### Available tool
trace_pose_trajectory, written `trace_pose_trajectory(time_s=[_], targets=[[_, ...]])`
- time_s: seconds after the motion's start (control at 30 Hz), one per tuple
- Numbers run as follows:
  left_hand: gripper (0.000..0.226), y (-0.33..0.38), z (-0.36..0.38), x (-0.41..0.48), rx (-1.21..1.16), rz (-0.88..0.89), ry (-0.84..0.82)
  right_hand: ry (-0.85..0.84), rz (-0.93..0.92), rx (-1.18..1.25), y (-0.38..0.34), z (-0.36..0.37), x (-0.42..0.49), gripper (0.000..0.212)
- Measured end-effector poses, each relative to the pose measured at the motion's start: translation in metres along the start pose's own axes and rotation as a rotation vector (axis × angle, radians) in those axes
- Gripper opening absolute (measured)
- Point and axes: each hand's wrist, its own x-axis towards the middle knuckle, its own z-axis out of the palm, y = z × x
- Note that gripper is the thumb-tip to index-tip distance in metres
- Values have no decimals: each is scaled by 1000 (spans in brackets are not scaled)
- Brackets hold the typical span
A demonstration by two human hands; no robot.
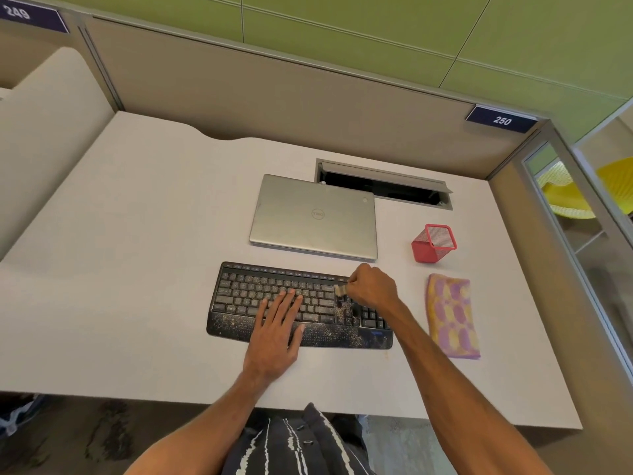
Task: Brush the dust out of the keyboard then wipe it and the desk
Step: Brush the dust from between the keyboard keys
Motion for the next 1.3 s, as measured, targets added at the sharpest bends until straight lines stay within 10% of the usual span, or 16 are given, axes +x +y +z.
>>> trace_pose_trajectory(time_s=[1.3], targets=[[68,-1,3,0,-20,-4,19,68,-88,-122,-14,8,-4,11]])
